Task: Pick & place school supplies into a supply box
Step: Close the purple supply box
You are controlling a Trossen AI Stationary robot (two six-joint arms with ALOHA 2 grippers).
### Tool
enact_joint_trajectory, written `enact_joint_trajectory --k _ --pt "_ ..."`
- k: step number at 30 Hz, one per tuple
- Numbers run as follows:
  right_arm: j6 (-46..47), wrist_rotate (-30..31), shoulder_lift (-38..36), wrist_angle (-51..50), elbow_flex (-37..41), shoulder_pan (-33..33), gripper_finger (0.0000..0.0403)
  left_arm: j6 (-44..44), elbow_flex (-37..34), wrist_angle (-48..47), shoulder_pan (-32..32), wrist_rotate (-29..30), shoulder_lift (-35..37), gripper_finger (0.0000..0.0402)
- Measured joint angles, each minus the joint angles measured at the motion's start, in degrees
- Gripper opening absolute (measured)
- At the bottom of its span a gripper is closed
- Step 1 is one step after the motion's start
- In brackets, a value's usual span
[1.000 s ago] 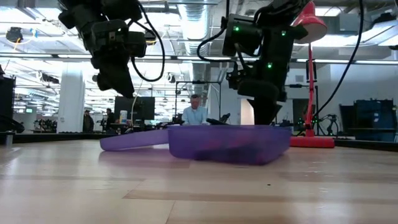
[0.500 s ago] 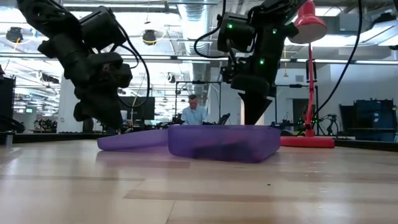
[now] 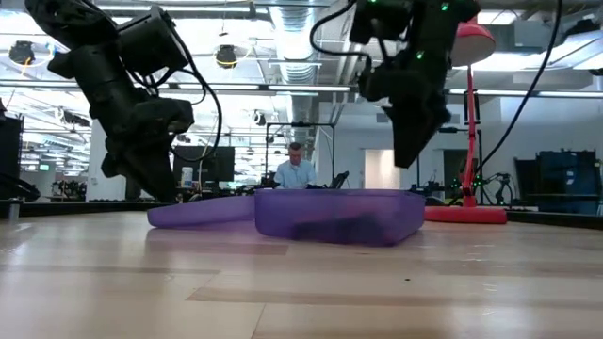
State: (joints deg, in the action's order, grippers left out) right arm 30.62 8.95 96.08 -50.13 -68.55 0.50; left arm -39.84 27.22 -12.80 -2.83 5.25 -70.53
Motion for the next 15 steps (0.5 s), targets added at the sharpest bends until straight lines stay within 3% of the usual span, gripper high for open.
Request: enact_joint_trajectory --k 4,15 --pt "3.8 0.1 -0.9 -1.8 0.0 1.7 0.0088 0.1 0.0 0.6 0.0 -1.3 0.0 0.0095" --pt "17.9 -0.5 -0.5 -6.1 1.7 6.2 0.0088 0.1 0.0 3.5 0.0 -1.0 -0.5 0.0195"
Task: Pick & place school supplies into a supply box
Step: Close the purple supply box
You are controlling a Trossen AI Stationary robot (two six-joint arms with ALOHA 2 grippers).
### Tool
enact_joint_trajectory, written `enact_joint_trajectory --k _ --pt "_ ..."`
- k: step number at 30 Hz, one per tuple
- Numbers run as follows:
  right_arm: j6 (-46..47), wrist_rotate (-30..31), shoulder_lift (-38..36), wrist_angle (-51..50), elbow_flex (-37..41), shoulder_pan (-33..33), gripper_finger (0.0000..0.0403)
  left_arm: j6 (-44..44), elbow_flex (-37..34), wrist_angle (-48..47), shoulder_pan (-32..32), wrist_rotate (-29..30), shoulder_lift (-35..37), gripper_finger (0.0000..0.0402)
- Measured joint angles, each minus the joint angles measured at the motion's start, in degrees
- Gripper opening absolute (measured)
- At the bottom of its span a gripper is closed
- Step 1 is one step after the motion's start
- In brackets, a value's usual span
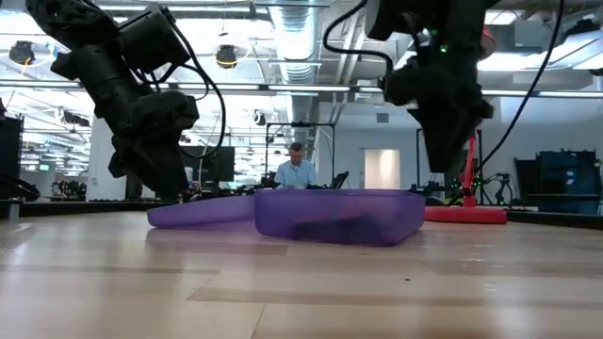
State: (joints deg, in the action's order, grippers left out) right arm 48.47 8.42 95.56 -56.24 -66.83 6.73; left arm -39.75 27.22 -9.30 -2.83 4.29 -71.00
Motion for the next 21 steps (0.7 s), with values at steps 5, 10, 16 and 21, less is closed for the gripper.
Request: enact_joint_trajectory --k 5,10,16,21 --pt "4.5 -2.3 0.4 1.0 2.7 1.8 0.0088 0.0 0.0 1.6 0.0 0.4 -2.9 0.0201" --pt "8.6 -2.2 -0.3 5.4 4.0 2.6 0.0089 0.0 0.0 3.3 0.1 -0.2 -4.2 0.0197" --pt "13.5 -3.8 -0.7 9.3 4.9 1.2 0.0112 0.0 0.0 3.2 0.1 0.1 -4.2 0.0196" --pt "15.1 -3.8 -0.7 10.3 4.9 0.1 0.0148 0.0 0.0 2.9 0.1 0.1 -4.2 0.0196"
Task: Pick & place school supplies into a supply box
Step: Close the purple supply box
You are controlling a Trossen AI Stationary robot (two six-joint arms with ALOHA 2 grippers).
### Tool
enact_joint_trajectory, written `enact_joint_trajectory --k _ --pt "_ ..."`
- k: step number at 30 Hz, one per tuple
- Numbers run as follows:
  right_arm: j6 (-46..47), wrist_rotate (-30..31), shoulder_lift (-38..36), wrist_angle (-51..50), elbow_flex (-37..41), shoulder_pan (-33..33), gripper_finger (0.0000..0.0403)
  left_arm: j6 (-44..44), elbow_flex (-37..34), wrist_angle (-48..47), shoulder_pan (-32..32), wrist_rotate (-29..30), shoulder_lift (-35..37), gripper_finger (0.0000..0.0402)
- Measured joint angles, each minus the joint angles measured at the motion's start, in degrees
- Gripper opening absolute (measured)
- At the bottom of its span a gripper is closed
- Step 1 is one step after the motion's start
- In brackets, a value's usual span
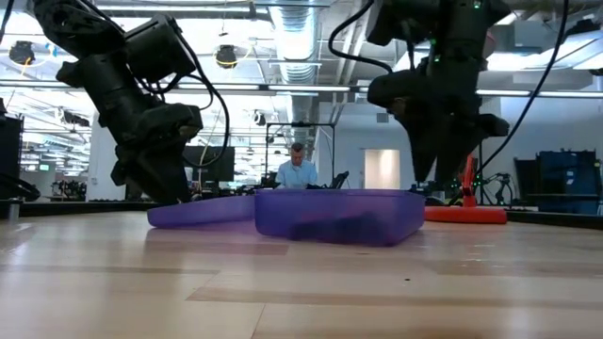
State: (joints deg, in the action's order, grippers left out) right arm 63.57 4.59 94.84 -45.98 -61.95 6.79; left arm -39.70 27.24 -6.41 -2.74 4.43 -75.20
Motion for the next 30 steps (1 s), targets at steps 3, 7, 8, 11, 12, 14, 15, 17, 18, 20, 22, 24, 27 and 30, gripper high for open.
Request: enact_joint_trajectory --k 3,7,8,11,12,14,15,17,18,20,22,24,27,30 --pt "0.7 0.1 0.1 2.2 0.5 -0.6 0.0166 0.0 0.0 -0.7 0.0 0.0 0.0 0.0196" --pt "2.2 0.0 0.1 4.9 2.6 -1.3 0.0176 0.0 0.0 -0.7 0.0 0.0 0.0 0.0196" --pt "2.6 0.0 0.1 5.9 3.2 -1.3 0.0177 0.0 0.0 -0.7 0.1 0.0 0.0 0.0196" --pt "3.9 0.0 0.1 6.6 4.8 -1.2 0.0172 0.0 0.0 -0.7 0.1 0.0 0.0 0.0196" --pt "4.0 0.0 0.1 6.8 5.0 -1.2 0.0169 0.0 0.0 -0.7 0.1 0.0 0.0 0.0196" --pt "4.0 0.0 0.1 7.1 5.3 -1.1 0.0161 0.0 0.0 -0.7 0.1 0.0 0.0 0.0196" --pt "3.9 0.0 0.1 7.1 5.4 -1.0 0.0156 0.0 0.0 -0.7 0.1 0.0 0.0 0.0196" --pt "3.6 0.5 0.1 7.8 5.4 -0.8 0.0146 0.0 0.0 -0.6 0.1 0.0 0.0 0.0196" --pt "3.5 1.0 0.1 7.9 5.4 -0.8 0.0140 0.0 0.0 -0.7 0.1 0.0 0.0 0.0196" --pt "3.4 1.3 0.1 8.1 5.4 -0.8 0.0129 0.0 0.0 -0.6 0.1 0.0 0.0 0.0196" --pt "2.6 1.3 0.1 8.6 5.4 -0.8 0.0117 0.0 0.0 -0.3 0.1 -0.1 0.0 0.0196" --pt "2.4 1.4 0.1 9.0 5.5 -0.8 0.0108 0.0 0.0 -0.2 0.1 -0.4 0.0 0.0196" --pt "2.3 1.4 0.1 9.2 5.5 -1.0 0.0099 0.0 0.0 -0.1 0.1 -0.5 0.0 0.0196" --pt "2.0 1.4 0.1 9.3 5.5 -1.3 0.0095 0.1 0.0 -0.2 0.1 0.5 0.0 0.0196"
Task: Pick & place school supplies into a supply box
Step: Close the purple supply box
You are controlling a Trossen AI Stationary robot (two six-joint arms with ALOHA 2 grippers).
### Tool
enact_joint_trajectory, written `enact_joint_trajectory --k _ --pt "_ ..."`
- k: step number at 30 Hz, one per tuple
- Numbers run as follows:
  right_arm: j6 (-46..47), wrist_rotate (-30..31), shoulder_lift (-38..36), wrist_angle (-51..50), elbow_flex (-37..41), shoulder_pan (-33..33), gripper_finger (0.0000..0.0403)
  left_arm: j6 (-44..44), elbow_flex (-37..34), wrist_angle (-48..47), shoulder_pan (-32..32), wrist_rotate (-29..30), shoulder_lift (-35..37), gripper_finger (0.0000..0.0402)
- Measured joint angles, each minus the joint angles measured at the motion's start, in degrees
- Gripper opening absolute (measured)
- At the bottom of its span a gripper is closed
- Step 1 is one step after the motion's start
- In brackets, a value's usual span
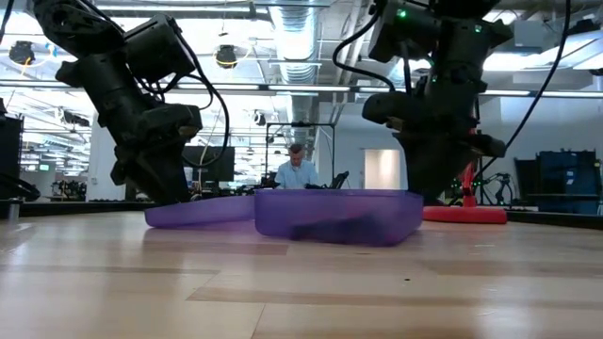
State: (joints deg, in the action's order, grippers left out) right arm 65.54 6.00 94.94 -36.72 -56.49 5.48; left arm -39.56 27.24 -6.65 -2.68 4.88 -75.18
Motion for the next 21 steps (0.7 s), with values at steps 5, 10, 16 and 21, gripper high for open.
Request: enact_joint_trajectory --k 5,10,16,21 --pt "0.0 0.3 0.0 0.9 0.0 0.0 0.0091 0.4 0.0 -0.4 0.0 2.3 0.0 0.0179" --pt "0.0 0.3 0.0 1.2 0.0 0.0 0.0091 2.8 0.0 -0.5 1.7 4.8 0.0 0.0149" --pt "0.0 0.3 0.0 2.4 0.0 0.0 0.0091 4.6 0.0 -0.4 3.3 7.6 -1.1 0.0122" --pt "0.0 0.1 0.0 3.4 0.0 0.0 0.0091 4.5 0.0 0.4 3.3 7.6 -4.5 0.0115"
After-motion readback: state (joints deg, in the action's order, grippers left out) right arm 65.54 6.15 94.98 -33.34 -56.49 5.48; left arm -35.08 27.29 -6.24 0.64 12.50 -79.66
